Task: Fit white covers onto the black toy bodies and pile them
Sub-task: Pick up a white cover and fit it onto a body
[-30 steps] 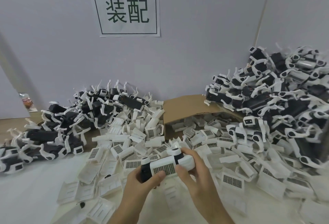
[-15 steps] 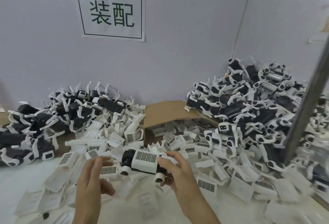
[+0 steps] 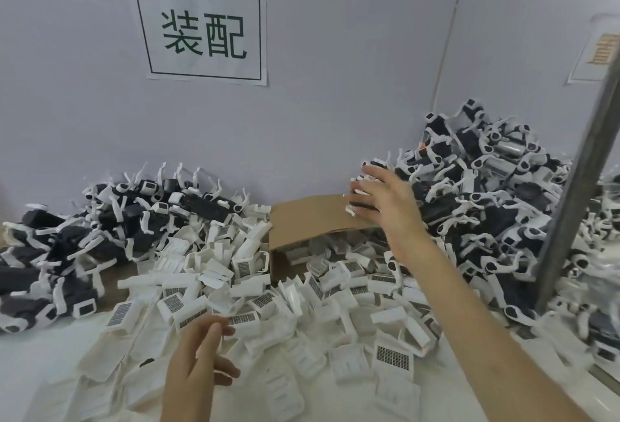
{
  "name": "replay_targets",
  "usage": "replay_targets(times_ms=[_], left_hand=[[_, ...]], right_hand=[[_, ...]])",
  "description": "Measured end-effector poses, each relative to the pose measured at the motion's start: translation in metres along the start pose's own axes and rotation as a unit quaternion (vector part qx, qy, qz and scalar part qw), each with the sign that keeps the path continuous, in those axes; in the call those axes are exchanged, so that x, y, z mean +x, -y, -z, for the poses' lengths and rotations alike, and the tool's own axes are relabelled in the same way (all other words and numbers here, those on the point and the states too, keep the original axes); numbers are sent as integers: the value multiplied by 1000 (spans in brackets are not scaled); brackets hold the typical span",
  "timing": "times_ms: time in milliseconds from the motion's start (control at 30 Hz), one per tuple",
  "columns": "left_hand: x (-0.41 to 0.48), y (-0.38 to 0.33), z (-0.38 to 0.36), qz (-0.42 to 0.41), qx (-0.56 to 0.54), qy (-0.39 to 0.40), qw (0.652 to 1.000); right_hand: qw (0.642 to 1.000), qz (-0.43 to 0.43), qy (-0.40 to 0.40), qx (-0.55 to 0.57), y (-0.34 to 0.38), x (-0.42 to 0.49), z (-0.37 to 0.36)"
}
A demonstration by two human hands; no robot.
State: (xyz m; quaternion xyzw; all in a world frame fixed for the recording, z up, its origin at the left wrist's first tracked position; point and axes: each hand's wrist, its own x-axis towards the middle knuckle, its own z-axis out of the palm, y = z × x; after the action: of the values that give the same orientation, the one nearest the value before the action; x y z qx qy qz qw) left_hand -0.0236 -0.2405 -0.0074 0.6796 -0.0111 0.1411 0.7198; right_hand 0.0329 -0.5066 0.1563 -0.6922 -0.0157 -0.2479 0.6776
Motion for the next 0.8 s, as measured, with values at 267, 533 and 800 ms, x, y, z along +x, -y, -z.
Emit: replay_targets(times_ms=[267, 533, 800], left_hand=[[2, 0, -9, 4, 77, 15, 997], [95, -19, -36, -109, 358, 42, 926], [231, -19, -30, -164, 574, 55, 800]], right_hand=[[828, 125, 171, -520, -147, -103, -30], [821, 188, 147, -519, -152, -104, -36], [809, 241, 128, -520, -168, -94, -38]])
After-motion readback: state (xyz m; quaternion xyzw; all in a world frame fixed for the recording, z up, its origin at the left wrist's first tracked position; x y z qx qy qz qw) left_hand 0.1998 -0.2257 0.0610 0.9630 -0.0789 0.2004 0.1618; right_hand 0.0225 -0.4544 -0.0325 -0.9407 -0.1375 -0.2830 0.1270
